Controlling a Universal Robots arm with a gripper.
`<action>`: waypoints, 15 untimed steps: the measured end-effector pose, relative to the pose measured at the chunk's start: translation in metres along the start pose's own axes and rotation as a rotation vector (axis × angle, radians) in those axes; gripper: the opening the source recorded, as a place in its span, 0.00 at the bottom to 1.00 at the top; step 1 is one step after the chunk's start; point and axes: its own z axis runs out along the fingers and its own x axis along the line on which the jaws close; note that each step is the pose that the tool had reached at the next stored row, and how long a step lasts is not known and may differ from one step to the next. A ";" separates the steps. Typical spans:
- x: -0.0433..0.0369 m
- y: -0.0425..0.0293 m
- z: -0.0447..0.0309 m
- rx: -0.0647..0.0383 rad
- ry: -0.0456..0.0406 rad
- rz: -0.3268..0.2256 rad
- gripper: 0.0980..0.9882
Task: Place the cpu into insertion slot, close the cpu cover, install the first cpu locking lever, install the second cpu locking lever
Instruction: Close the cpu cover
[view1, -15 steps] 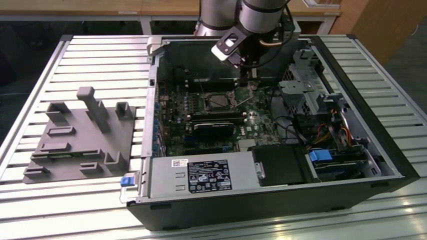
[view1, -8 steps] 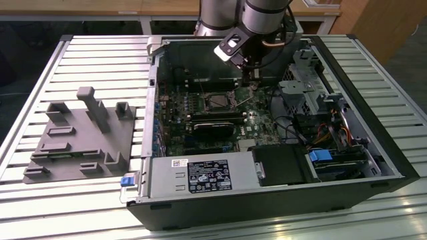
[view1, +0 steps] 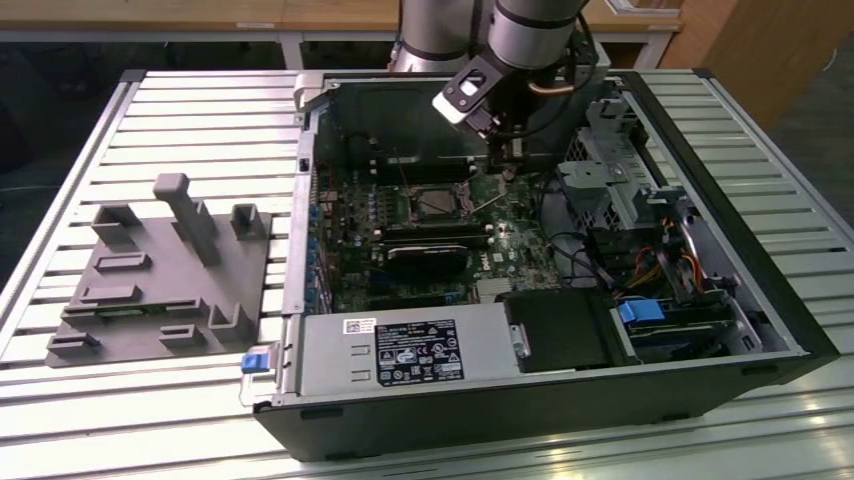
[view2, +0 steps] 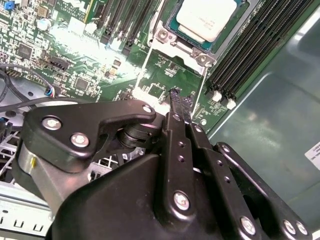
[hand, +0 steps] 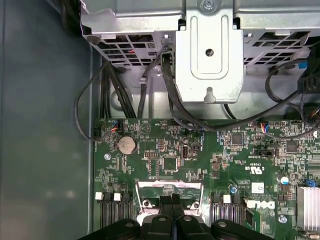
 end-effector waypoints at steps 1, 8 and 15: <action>0.0000 0.0001 0.0001 -0.002 -0.0001 0.000 0.01; 0.0001 0.0084 0.0014 -0.003 0.0000 0.000 0.01; 0.0013 0.0187 0.0034 -0.003 0.0000 0.000 0.01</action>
